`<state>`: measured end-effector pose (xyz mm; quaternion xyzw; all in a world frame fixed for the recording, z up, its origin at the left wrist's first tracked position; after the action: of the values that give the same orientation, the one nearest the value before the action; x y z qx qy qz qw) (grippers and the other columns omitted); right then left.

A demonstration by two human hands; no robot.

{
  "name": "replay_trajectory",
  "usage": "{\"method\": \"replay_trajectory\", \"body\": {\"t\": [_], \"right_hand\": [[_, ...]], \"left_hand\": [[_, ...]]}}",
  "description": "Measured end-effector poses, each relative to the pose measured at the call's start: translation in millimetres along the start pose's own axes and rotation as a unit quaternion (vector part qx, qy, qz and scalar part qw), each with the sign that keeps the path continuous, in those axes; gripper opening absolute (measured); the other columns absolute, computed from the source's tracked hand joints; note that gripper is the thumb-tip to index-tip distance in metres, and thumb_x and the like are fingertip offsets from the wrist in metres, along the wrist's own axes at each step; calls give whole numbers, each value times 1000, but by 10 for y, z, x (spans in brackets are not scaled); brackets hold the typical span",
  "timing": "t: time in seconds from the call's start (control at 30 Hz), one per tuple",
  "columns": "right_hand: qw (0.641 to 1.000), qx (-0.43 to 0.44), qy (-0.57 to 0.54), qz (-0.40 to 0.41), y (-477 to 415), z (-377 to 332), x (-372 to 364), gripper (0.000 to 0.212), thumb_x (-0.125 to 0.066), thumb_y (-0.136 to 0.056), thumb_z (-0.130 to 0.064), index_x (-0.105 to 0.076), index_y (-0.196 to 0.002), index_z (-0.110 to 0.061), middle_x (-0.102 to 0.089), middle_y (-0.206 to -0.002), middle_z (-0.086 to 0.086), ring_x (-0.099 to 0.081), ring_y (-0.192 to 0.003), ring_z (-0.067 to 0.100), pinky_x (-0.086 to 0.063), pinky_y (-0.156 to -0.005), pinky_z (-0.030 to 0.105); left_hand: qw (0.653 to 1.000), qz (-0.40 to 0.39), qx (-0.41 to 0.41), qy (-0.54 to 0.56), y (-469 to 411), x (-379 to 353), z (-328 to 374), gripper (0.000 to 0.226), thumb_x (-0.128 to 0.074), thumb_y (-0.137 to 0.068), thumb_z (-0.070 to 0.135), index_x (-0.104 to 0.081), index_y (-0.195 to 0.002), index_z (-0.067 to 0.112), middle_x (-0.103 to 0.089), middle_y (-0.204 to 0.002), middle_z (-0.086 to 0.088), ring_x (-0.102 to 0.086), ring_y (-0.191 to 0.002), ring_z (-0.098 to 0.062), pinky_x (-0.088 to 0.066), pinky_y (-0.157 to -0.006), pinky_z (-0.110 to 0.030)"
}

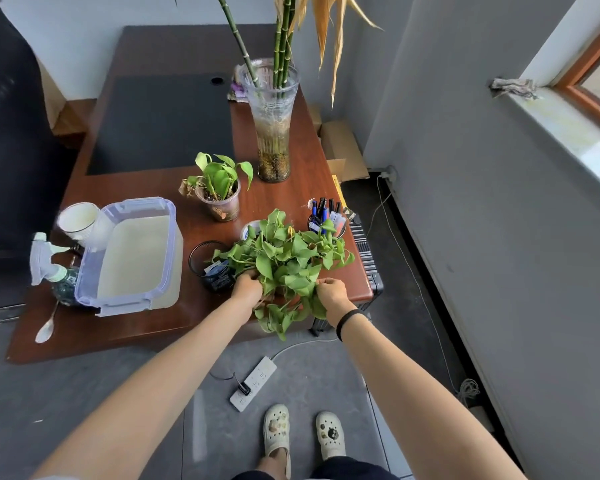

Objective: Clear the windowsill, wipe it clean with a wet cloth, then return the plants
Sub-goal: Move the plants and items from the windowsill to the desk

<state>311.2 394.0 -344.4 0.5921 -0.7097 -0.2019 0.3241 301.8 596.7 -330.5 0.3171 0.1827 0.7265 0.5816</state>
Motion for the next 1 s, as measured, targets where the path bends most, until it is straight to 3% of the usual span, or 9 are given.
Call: {"method": "replay_trajectory", "body": {"t": [0.07, 0.17, 0.27, 0.43, 0.6, 0.67, 0.77, 0.87, 1.0], "right_hand": [[1000, -3, -14, 14, 15, 11, 42, 22, -50, -92, -4, -59, -74, -11, -58, -89, 9, -56, -87, 23, -51, -88, 36], [999, 6, -28, 28, 66, -11, 100, 21, -47, -93, -1, -66, -101, -3, -58, -96, 9, -55, -90, 23, -48, -82, 31], [999, 4, -39, 37, 154, -25, 142, 18, -49, -92, -2, -67, -95, -6, -59, -94, 10, -55, -87, 23, -46, -73, 27], [997, 7, -63, 39, 304, -29, 170, 15, -51, -90, -1, -60, -81, -9, -59, -88, 11, -56, -81, 22, -40, -48, 20], [998, 30, -61, 3, 453, -103, 227, 10, -57, -87, -3, -65, -91, -7, -64, -91, 14, -61, -77, 24, -55, -76, 36], [996, 53, -72, -10, 542, -191, 334, 13, -55, -87, 1, -65, -94, -3, -63, -85, 11, -59, -67, 21, -54, -73, 37], [995, 82, -63, -13, 654, -264, 571, 18, -50, -88, 2, -65, -81, -7, -62, -83, 8, -58, -71, 22, -54, -83, 43], [994, 91, -57, -11, 781, -202, 864, 29, -43, -90, 1, -61, -73, -15, -58, -73, 3, -56, -64, 17, -53, -70, 36], [994, 89, -65, -7, 937, -3, 1353, 36, -32, -90, 2, -58, -72, -15, -56, -73, 3, -52, -61, 14, -43, -56, 26]], "left_hand": [[1000, -15, 13, -5, 14, 31, -9, 39, -36, -97, 6, -47, -133, 16, -62, -120, -13, -66, -90, -30, -55, -76, -37], [999, -34, 17, -17, 101, 57, 20, 33, -30, -101, 8, -45, -130, 10, -63, -89, -9, -63, -68, -20, -44, -56, -27], [999, -38, 7, -25, 132, 100, 32, 31, -30, -101, 9, -45, -128, 6, -60, -78, -7, -61, -65, -18, -41, -53, -27], [999, -39, -17, -21, 233, 154, 71, 30, -31, -102, 13, -49, -125, 9, -62, -79, -7, -62, -68, -19, -42, -60, -27], [997, -30, -53, -45, 396, 197, 218, 29, -34, -102, 19, -55, -116, 5, -64, -86, -10, -63, -72, -19, -45, -60, -27], [996, -11, -72, -42, 474, 217, 336, 25, -35, -101, 16, -56, -111, 7, -63, -96, -14, -65, -78, -24, -46, -59, -27], [988, 87, -123, -30, 634, 308, 544, 23, -38, -96, 10, -61, -93, 7, -63, -92, -14, -63, -74, -25, -47, -65, -29], [963, 189, -189, -33, 896, 299, 694, 30, -37, -89, 3, -65, -97, 11, -68, -99, -16, -64, -93, -32, -53, -84, -39], [961, 161, -223, -33, 1267, -250, 782, 29, -37, -87, 1, -61, -96, 14, -67, -97, -17, -63, -84, -31, -51, -77, -38]]}}
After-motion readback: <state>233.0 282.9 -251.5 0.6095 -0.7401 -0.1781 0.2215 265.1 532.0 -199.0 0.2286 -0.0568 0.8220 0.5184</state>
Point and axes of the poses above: each hand's wrist, its own y-axis away from the middle knuckle, its own x-axis out of the back of the hand, z = x × y, the point moved 8 cm from there along -y, towards the middle knuckle
